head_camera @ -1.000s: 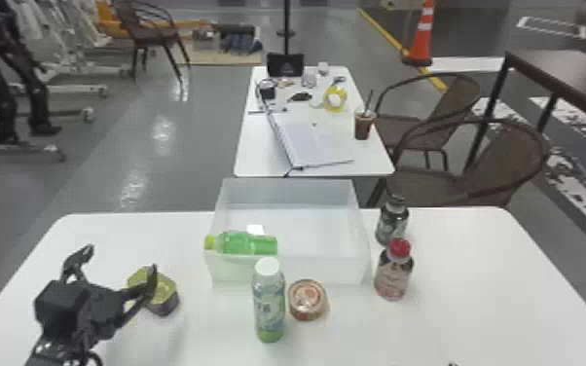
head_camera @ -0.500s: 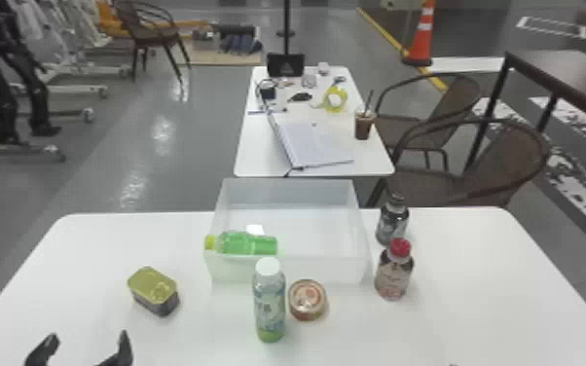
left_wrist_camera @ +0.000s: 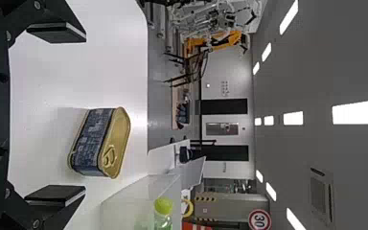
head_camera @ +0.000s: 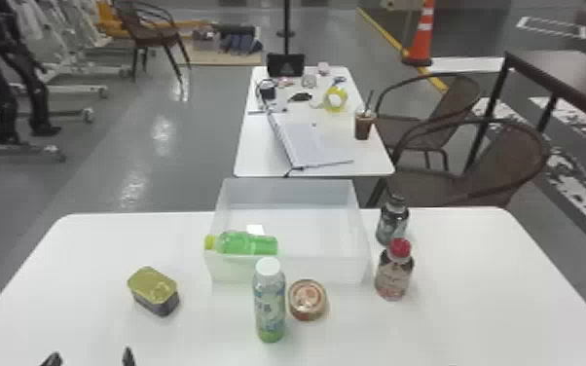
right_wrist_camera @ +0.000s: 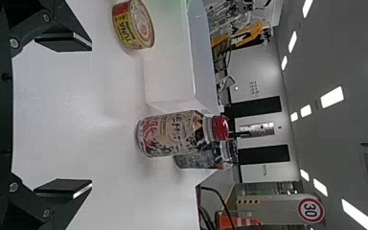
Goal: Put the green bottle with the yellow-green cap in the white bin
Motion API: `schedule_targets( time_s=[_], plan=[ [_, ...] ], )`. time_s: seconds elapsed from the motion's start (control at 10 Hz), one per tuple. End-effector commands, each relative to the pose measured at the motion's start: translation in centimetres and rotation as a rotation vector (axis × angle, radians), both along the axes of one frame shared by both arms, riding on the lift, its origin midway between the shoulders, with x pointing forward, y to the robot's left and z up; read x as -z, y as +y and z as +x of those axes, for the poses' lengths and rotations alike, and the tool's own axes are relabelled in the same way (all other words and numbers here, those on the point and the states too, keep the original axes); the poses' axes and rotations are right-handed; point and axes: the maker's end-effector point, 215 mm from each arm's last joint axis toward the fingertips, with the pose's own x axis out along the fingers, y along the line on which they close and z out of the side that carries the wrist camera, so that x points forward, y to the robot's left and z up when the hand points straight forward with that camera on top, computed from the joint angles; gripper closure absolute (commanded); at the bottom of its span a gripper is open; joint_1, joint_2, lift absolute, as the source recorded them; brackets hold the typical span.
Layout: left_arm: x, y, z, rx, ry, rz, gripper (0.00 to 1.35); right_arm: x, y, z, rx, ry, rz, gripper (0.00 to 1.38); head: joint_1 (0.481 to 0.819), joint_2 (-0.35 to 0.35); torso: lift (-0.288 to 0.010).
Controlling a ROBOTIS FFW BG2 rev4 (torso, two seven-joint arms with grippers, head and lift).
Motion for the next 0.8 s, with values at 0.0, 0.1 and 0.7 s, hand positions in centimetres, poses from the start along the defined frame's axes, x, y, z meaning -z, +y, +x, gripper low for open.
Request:
schedule_targets(
  time_s=[0.0, 0.1, 0.7],
  plan=[
    [-0.02, -0.22, 0.03, 0.000, -0.002, -0.004, 0.18, -0.01, 0.01, 0.00, -0.001, 0.000, -0.004, 0.27, 0.549, 0.000, -0.100],
    [-0.01, -0.37, 0.06, 0.001, -0.002, -0.006, 0.18, -0.06, 0.02, 0.00, -0.001, -0.002, -0.005, 0.27, 0.549, 0.000, -0.100],
    [0.34, -0.62, 0.02, 0.001, 0.007, -0.018, 0.18, -0.85, 0.21, 0.16, -0.012, -0.020, -0.031, 0.27, 0.549, 0.000, -0.100]
  ],
)
